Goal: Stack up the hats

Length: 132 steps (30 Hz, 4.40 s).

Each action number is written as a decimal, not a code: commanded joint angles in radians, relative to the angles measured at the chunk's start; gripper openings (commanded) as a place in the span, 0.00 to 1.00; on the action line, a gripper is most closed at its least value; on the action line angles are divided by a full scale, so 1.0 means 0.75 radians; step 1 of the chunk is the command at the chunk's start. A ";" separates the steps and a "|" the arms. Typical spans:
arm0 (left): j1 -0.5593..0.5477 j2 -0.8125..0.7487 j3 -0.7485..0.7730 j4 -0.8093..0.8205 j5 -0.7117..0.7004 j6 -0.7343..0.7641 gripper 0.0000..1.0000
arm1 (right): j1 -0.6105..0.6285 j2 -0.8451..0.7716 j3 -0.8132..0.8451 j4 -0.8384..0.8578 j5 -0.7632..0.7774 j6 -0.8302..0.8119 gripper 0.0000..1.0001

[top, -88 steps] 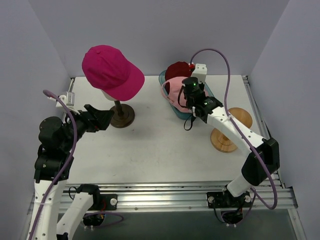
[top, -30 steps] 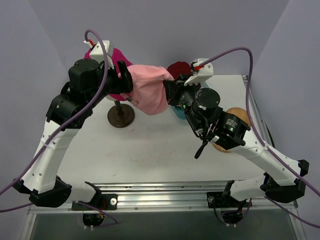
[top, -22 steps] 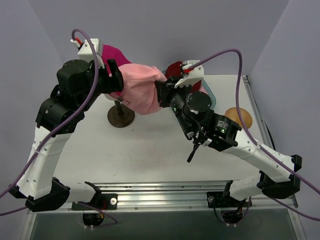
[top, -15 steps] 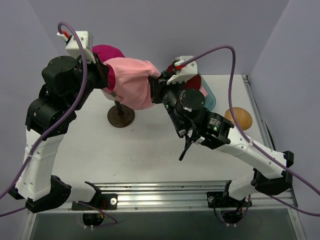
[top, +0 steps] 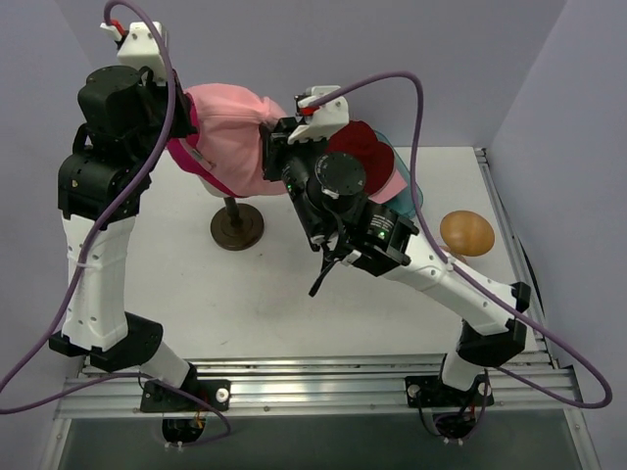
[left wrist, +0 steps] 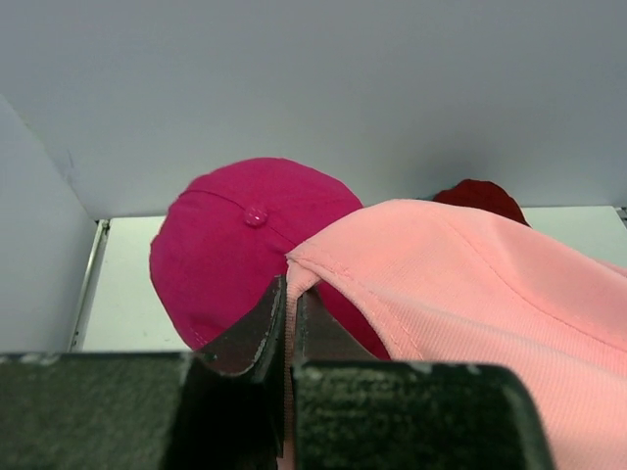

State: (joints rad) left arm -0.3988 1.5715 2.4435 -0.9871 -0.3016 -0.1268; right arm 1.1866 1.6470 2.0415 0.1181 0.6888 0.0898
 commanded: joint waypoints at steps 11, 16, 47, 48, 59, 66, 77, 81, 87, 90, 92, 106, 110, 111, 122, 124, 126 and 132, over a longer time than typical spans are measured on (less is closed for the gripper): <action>0.413 0.189 0.188 0.044 0.355 -0.074 0.02 | -0.001 0.326 0.373 0.166 0.027 -0.224 0.00; 0.448 0.265 0.256 0.095 0.449 -0.101 0.02 | -0.046 0.418 0.415 0.249 -0.008 -0.245 0.00; 0.732 0.533 0.107 0.371 0.737 -0.326 0.02 | -0.612 -0.067 -0.333 0.305 -0.769 0.256 0.55; 0.732 0.533 0.102 0.377 0.735 -0.328 0.02 | -0.718 -0.059 -0.321 0.309 -0.842 0.356 0.55; 0.732 0.523 0.080 0.377 0.758 -0.326 0.02 | -1.067 0.291 -0.024 0.335 -1.544 0.682 0.57; 0.730 0.500 0.072 0.383 0.768 -0.322 0.02 | -1.065 0.444 0.082 0.450 -1.718 0.788 0.57; 0.730 0.484 0.043 0.394 0.778 -0.322 0.02 | -1.020 0.573 0.121 0.610 -1.812 0.878 0.56; 0.730 0.490 0.041 0.394 0.785 -0.322 0.02 | -1.009 0.610 0.176 0.561 -1.800 0.852 0.56; 0.730 0.492 0.006 0.414 0.783 -0.322 0.02 | -1.018 0.657 0.199 0.540 -1.781 0.829 0.56; 0.730 0.490 -0.016 0.428 0.783 -0.322 0.02 | -1.016 0.680 0.215 0.530 -1.784 0.811 0.56; 0.730 0.490 -0.033 0.435 0.776 -0.320 0.02 | -1.014 0.684 0.217 0.514 -1.773 0.799 0.53; 0.732 0.472 -0.033 0.457 0.817 -0.367 0.02 | -0.981 0.741 0.336 0.566 -1.796 0.870 0.23; 0.732 0.465 -0.022 0.465 0.838 -0.391 0.02 | -0.983 0.751 0.342 0.624 -1.810 0.925 0.09; 0.734 0.461 -0.022 0.467 0.842 -0.401 0.02 | -0.985 0.755 0.344 0.626 -1.810 0.931 0.06; 0.775 0.459 0.018 0.510 0.942 -0.557 0.02 | -0.995 0.780 0.385 0.667 -1.775 1.062 0.00; 0.802 0.478 0.053 0.516 0.995 -0.628 0.02 | -0.995 0.804 0.438 0.655 -1.767 1.103 0.00; 0.816 0.496 0.088 0.516 1.060 -0.690 0.02 | -0.995 0.819 0.458 0.653 -1.757 1.130 0.00; 0.845 0.564 0.233 0.445 1.085 -0.765 0.02 | -1.016 0.866 0.497 0.724 -1.734 1.314 0.00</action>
State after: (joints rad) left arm 0.2226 1.9873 2.5526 -0.6853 0.4625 -0.6300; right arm 0.4389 2.2936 2.3638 0.5430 -0.6415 0.9817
